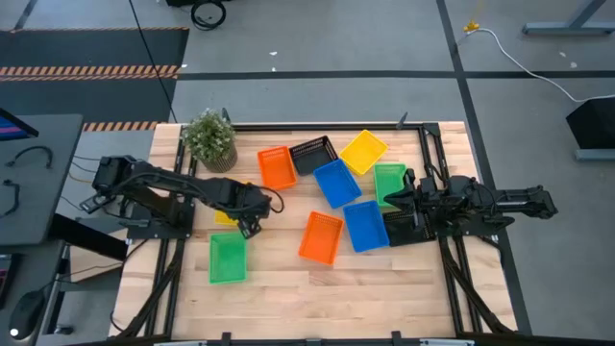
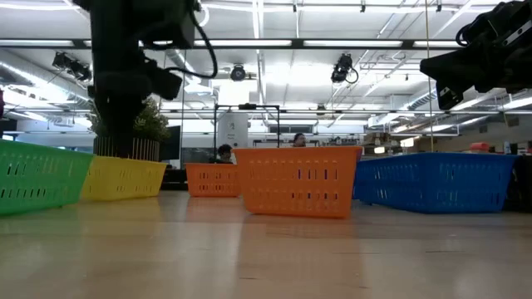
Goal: Stack baskets by color
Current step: Move the left yellow bin to the to the right of the green bin
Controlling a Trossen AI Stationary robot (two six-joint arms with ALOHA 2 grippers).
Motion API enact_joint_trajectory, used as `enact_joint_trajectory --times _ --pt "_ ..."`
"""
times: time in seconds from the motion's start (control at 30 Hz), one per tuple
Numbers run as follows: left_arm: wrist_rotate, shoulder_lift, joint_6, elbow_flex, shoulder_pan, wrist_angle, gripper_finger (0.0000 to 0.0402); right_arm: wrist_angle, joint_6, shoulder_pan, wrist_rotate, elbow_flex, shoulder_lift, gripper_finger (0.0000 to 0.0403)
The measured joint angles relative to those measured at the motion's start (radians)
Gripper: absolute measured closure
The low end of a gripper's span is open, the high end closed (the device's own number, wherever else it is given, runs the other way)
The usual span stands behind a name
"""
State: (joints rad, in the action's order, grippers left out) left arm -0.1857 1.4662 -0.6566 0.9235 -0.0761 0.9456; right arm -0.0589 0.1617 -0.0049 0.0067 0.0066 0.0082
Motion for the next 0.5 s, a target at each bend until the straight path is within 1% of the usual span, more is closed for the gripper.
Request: enact_joint_trajectory --times 0.07,0.17,0.37,0.5 --pt "0.001 0.0 -0.02 -0.024 0.016 -0.023 0.0185 0.0 0.0 0.0 0.0 0.0 0.0 0.0374" --pt "0.001 0.0 -0.033 -0.044 0.038 -0.047 0.0215 0.0 0.0 0.0 0.0 0.0 0.0 0.0374" --pt "0.005 0.0 -0.031 -0.064 0.075 -0.099 0.0289 0.0 0.0 0.0 0.0 0.0 0.0 0.0374" --pt "0.024 0.0 -0.027 -0.051 0.087 -0.086 0.0353 0.0 0.0 0.0 0.0 0.0 0.0 0.0374"
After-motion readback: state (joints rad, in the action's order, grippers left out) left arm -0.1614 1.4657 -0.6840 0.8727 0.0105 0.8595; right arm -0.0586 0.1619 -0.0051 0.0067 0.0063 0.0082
